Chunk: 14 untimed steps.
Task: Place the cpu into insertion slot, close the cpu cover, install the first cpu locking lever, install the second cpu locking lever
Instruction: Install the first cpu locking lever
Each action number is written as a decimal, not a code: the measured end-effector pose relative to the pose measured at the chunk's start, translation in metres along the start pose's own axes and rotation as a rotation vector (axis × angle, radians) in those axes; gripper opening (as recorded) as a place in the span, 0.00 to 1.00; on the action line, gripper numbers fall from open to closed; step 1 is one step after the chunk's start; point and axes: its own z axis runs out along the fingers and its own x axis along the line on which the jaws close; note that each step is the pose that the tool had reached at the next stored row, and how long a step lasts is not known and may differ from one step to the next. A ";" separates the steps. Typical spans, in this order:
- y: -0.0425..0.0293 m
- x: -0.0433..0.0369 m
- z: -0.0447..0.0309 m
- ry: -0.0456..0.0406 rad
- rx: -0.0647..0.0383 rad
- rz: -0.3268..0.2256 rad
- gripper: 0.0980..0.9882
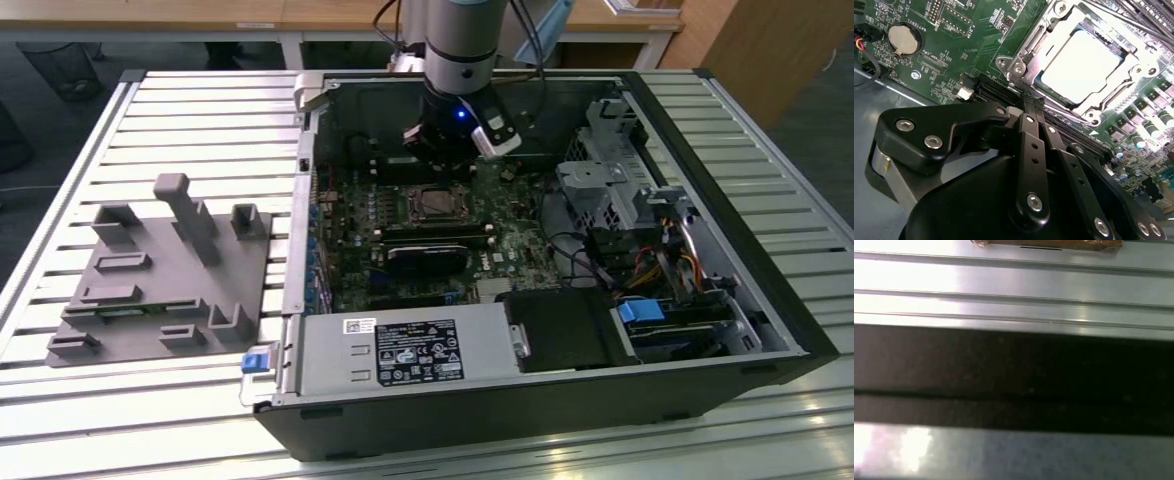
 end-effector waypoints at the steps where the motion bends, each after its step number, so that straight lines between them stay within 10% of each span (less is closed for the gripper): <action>1: 0.0000 0.0000 0.0000 -0.0001 0.000 0.000 0.01; 14: 0.0000 -0.0005 0.0001 0.0000 0.012 0.002 0.01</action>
